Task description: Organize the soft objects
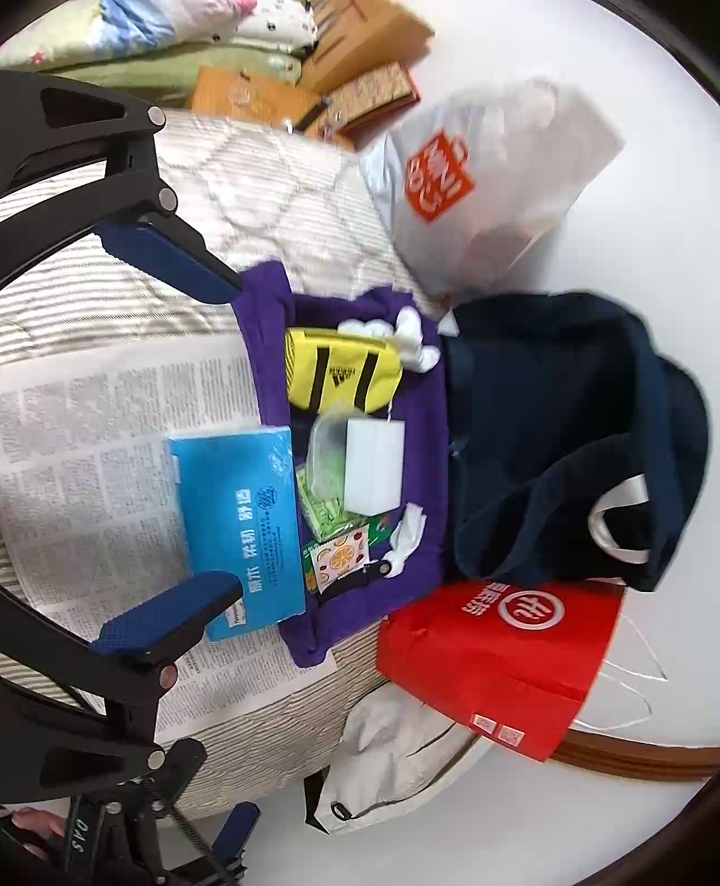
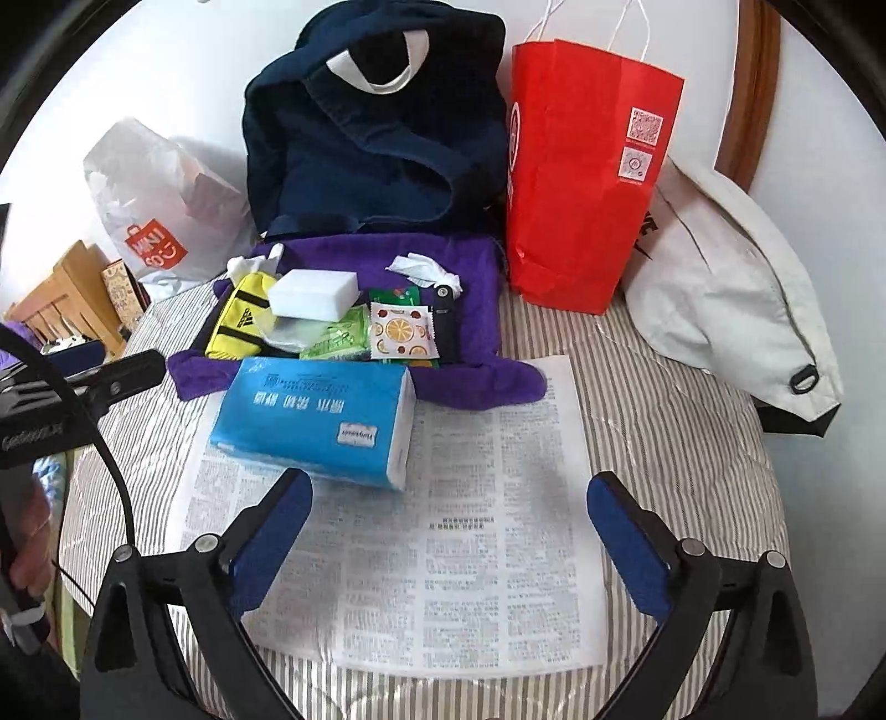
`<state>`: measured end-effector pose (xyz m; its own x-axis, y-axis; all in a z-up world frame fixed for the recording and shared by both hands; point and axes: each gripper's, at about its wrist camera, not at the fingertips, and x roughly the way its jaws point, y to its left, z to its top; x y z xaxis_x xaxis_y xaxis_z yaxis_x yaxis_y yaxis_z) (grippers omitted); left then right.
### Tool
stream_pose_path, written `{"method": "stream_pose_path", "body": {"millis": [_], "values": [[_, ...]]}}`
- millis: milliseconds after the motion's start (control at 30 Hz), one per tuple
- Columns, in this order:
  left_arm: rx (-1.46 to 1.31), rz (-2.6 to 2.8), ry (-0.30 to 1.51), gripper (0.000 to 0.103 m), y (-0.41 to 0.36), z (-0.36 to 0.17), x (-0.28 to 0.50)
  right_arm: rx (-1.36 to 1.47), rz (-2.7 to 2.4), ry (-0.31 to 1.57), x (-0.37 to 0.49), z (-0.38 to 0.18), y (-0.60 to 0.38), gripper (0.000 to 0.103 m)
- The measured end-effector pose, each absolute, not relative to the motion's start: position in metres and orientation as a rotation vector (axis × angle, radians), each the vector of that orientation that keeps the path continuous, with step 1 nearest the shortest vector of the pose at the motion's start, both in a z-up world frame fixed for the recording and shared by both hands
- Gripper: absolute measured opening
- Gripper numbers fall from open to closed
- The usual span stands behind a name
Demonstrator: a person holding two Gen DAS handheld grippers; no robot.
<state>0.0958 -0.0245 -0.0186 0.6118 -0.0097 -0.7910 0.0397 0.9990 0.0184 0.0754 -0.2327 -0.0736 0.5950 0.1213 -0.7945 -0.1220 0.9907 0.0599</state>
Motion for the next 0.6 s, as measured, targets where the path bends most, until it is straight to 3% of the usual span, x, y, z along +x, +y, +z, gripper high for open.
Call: {"method": "stream_pose_path", "body": {"millis": [600], "values": [[0.002,-0.010,0.874,0.103,-0.038,-0.005,0.021,0.005,0.129,0.891,0.024,-0.057,-0.250,0.099]]}}
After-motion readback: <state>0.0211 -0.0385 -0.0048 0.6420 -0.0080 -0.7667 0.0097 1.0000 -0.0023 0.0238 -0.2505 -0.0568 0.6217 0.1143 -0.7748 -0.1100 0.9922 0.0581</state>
